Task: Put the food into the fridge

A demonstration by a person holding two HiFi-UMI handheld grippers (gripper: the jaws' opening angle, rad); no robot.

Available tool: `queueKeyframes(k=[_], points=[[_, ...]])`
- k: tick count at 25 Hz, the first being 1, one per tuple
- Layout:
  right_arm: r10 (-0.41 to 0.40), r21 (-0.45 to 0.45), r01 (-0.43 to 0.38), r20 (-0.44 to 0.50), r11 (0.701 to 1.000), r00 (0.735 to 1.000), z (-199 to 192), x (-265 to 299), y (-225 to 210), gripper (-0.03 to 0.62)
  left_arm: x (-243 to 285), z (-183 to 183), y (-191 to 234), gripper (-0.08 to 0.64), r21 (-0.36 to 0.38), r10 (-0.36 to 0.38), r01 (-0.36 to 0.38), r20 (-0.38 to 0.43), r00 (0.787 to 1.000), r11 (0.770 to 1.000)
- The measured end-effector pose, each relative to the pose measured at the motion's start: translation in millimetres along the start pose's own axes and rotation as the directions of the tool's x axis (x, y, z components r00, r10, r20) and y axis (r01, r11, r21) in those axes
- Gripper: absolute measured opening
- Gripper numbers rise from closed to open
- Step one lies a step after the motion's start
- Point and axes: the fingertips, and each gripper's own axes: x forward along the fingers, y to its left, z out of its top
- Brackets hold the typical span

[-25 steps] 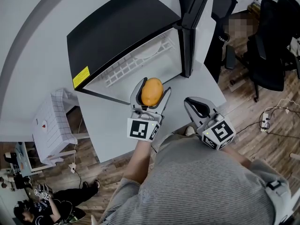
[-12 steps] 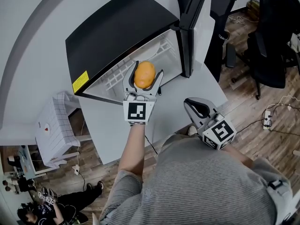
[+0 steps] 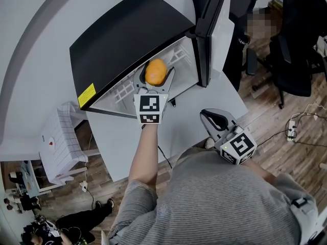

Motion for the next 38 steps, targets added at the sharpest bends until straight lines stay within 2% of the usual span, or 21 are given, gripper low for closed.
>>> queueKeyframes(k=[5,12,16,22,26,34,38], points=[[-0.007,0.013,0.007,-0.014,1.000,1.000,-2.3,3.5,-7.3,0.014,17.3,-1.0,16.5,0.360,-0.034,0.038,-0.039,-0.044,0.998,0.999],[-0.008,0.023,0.008,-0.014,1.000,1.000,-1.7,9.6,-13.6,0.014,31.7,-4.7,29.5,0.360,0.029,0.076,-0.074,-0.092,0.993,0.997],[-0.004,0.026,0.004,-0.017,1.000,1.000,-2.7,12.5,-14.9,0.014,39.4,-6.8,32.7,0.360,0.076,0.106,-0.099,-0.096,0.990,0.992],[0.027,0.037,-0.026,-0.030,0.999,0.999,-5.1,17.2,-10.4,0.014,52.8,-5.0,36.8,0.360,0.100,0.175,-0.168,-0.058,0.983,0.981],[0.023,0.034,-0.022,-0.033,0.999,0.999,-4.9,19.3,-11.9,0.014,61.8,-10.3,38.6,0.360,0.111,0.185,-0.177,-0.066,0.980,0.978],[0.021,0.006,-0.020,-0.047,1.000,0.999,-4.5,28.2,-13.6,0.014,69.7,-28.2,44.3,0.360,0.130,0.198,-0.183,-0.110,0.974,0.974],[0.035,-0.068,-0.038,-0.044,0.997,0.998,1.6,45.9,-13.8,0.014,71.8,-28.2,43.0,0.360,0.128,0.195,-0.181,-0.112,0.974,0.975]])
